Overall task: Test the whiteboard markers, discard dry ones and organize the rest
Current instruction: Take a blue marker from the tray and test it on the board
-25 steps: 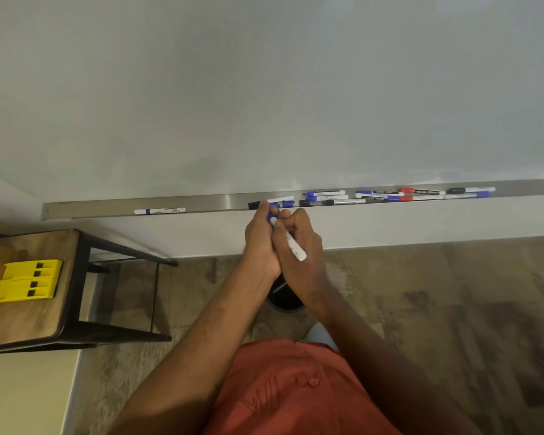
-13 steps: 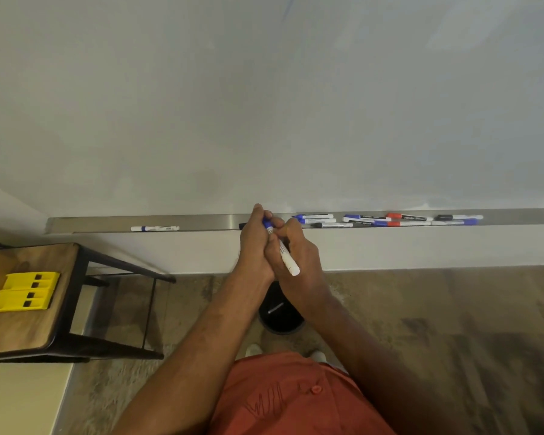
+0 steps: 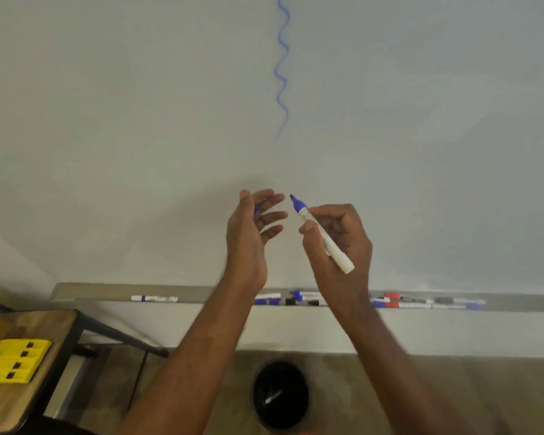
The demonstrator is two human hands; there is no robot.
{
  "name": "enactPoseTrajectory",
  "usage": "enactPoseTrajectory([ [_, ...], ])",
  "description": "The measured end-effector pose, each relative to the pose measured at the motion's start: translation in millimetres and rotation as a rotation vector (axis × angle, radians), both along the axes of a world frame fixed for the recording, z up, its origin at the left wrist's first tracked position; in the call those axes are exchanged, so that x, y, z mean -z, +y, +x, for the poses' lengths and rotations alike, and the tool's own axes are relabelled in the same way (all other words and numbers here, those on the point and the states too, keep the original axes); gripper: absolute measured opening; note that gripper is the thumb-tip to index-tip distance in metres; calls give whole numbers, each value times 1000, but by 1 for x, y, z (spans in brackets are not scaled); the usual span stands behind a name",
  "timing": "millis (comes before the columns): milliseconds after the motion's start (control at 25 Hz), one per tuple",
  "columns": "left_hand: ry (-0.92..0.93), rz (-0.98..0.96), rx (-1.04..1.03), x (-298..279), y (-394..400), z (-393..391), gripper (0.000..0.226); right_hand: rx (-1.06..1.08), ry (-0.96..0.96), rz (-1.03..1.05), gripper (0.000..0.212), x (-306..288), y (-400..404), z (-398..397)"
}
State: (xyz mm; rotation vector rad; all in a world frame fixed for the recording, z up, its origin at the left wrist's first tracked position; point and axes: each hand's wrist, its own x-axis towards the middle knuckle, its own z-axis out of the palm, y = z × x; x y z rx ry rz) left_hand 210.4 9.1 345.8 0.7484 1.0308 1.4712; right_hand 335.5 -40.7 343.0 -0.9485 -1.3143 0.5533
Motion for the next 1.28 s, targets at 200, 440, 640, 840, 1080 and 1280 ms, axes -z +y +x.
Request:
enactPoseTrajectory([
  [200,368,526,-269,-90,45,-7,34,87,47,190,14,-87,48,13],
  [440,933,1006,-628,-164,89,-25,35,199,-28,330,16,-162,85,14],
  [640,1199,1135,-813,-204,125,-35,46,292,-95,441,16,-200,108,12],
  [840,1403,1137,-915,-217,156,-41,48,394,-175,585,17,-234,129,11],
  [1080,1479,1126,-973,-206,162,-43,47,534,-276,636,17,-231,149,12],
  [1280,1500,1125,-990,-199,163,-43,47,543,-202,600,13,-203,147,14],
])
